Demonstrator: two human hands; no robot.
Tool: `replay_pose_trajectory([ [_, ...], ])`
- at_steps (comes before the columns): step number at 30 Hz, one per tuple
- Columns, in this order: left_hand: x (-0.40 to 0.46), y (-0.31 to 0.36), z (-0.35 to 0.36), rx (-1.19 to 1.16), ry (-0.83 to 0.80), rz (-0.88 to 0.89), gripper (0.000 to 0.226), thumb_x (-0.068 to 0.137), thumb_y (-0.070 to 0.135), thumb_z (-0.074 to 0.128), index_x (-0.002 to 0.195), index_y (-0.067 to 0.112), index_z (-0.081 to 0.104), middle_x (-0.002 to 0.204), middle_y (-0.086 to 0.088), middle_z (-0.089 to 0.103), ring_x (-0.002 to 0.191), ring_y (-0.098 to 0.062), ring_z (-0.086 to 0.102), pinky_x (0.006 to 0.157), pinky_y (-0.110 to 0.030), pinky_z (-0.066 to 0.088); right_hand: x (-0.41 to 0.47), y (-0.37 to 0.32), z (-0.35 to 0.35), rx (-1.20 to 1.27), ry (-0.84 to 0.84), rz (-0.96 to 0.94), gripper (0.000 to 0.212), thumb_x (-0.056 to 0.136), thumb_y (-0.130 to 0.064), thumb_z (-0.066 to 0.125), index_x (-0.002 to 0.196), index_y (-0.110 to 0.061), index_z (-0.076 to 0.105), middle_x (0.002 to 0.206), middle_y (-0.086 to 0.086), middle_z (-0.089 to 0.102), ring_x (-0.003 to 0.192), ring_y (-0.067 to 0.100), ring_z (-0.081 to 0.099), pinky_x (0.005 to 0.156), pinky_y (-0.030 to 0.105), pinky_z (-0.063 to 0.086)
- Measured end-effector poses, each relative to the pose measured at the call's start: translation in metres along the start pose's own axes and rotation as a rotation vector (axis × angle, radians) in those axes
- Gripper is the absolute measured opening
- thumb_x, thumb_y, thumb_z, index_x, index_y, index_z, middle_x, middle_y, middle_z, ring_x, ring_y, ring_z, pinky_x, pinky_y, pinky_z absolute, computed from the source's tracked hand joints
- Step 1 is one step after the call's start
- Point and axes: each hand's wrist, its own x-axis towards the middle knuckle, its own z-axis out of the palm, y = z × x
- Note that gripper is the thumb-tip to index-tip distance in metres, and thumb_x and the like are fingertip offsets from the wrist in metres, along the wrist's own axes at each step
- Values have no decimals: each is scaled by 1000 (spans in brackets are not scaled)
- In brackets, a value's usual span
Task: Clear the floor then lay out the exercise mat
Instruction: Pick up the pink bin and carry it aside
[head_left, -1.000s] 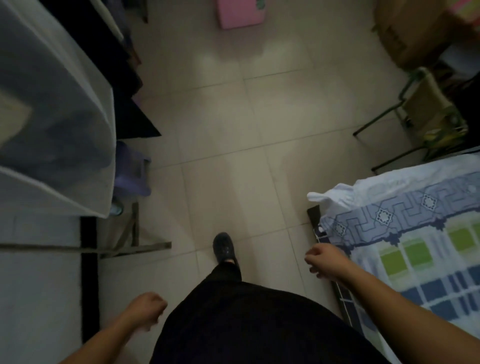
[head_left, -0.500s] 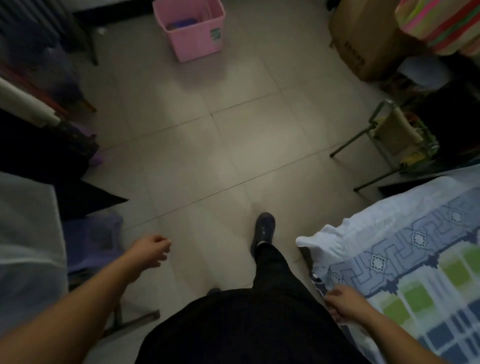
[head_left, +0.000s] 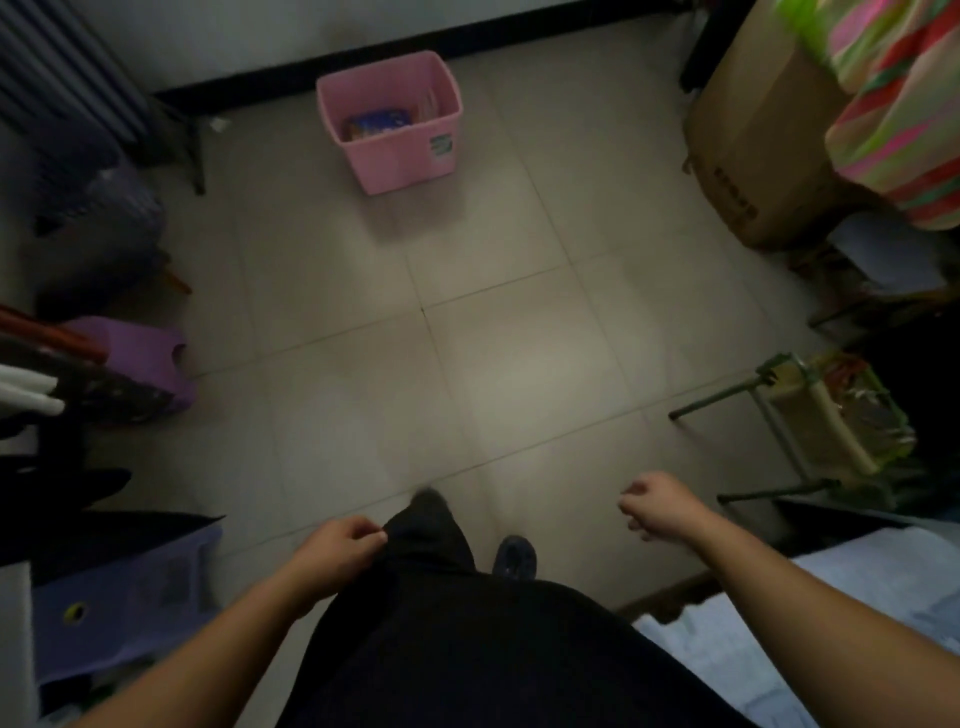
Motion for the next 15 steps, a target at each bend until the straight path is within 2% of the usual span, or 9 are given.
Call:
replay_pose_trajectory([
  [4, 52, 15, -42, -58, -4, -109, 14, 93, 26, 55, 95, 17, 66, 94, -10, 68, 87, -26, 66, 76, -38, 55, 57, -93, -34, 56, 13, -60, 10, 88, -10, 55, 84, -7, 64, 77, 14, 61, 67, 24, 60, 61, 31, 47],
  [10, 136, 39, -143, 2, -64, -235, 14, 95, 15, 55, 83, 8, 59, 71, -10, 53, 53, -18, 45, 47, -21, 35, 117, -203, -64, 40, -6, -42, 17, 88, -12, 56, 94, 0, 66, 80, 14, 64, 70, 23, 63, 61, 32, 50],
  [13, 172, 81, -214, 9, -53, -202, 14, 97, 16, 52, 87, 6, 56, 78, -13, 53, 57, -19, 46, 48, -21, 34, 137, -237, -79, 18, -20, -18, 17, 87, -12, 57, 93, 1, 66, 79, 14, 64, 69, 23, 62, 60, 32, 49],
  [15, 195, 118, -262, -13, 20, -148, 14, 97, 15, 52, 88, 5, 57, 82, -15, 54, 62, -22, 48, 53, -23, 35, 151, -250, -92, 11, -16, 12, 16, 87, -11, 58, 91, 2, 67, 77, 15, 65, 69, 25, 62, 61, 33, 48],
])
